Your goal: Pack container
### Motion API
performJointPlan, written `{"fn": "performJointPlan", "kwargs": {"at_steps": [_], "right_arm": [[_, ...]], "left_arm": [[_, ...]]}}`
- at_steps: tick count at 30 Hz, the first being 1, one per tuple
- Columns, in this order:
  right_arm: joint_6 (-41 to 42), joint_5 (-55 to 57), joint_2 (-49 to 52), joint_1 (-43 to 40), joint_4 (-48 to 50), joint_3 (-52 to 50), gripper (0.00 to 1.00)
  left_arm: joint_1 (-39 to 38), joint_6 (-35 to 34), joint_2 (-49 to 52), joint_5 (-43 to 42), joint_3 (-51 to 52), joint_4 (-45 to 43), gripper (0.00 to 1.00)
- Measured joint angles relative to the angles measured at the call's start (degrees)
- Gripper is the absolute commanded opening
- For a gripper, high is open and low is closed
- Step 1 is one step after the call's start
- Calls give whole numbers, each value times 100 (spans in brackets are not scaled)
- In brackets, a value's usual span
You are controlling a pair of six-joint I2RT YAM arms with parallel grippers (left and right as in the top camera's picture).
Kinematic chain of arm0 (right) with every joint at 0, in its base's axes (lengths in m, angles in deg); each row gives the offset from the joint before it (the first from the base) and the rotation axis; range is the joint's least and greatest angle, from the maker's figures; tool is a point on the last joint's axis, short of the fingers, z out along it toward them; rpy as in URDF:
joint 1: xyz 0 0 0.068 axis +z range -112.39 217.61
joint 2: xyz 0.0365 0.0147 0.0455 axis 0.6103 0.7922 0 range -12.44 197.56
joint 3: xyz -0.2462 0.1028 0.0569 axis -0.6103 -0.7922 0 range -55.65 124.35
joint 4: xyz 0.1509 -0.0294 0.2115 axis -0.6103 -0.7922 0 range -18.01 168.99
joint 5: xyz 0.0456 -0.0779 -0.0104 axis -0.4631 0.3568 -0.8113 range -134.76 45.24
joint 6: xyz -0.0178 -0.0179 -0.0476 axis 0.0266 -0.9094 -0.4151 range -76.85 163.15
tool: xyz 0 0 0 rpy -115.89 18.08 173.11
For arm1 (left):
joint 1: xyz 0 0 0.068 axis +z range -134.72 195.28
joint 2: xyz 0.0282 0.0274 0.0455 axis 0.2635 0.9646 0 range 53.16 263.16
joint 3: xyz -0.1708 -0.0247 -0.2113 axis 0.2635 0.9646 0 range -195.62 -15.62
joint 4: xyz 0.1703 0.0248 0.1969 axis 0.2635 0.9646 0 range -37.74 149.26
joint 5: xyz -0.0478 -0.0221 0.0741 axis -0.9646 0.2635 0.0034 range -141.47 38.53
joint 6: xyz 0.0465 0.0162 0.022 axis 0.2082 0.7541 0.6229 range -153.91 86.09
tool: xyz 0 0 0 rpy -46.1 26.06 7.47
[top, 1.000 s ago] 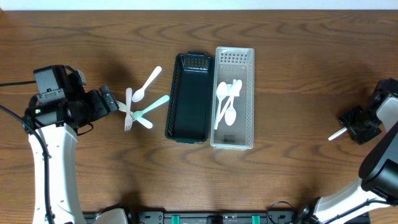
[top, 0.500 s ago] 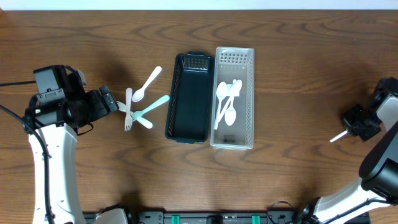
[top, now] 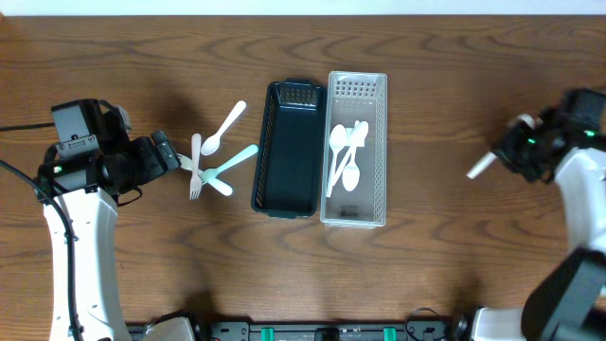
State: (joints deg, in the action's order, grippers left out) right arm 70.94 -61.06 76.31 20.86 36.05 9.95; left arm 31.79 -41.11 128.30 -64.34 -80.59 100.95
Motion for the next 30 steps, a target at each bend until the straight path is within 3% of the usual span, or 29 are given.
{"fn": "performJointPlan", "kwargs": {"at_steps": [3,8,15,16,19,24,30], "right_arm": [[9,-2,-444,1095,15,20,1],[107,249,-367,2579,385,24,1],[162,494,326,3637,1156,24,1],[173,516,498,3740,1244,24,5],[205,590,988,3943,1453,24,33],[129,708,1416,4085,1591,24,49],[-120,785,1213,4048,809,516,58]], "left_arm": [[0,0,0,0,0,0,98],[0,0,0,-2,0,0,98],[0,0,0,0,0,0,98],[0,0,0,0,0,0,98],[0,0,0,-2,0,2,98],[0,0,0,-2,0,0,98],[0,0,0,-2,0,2,98]]}}
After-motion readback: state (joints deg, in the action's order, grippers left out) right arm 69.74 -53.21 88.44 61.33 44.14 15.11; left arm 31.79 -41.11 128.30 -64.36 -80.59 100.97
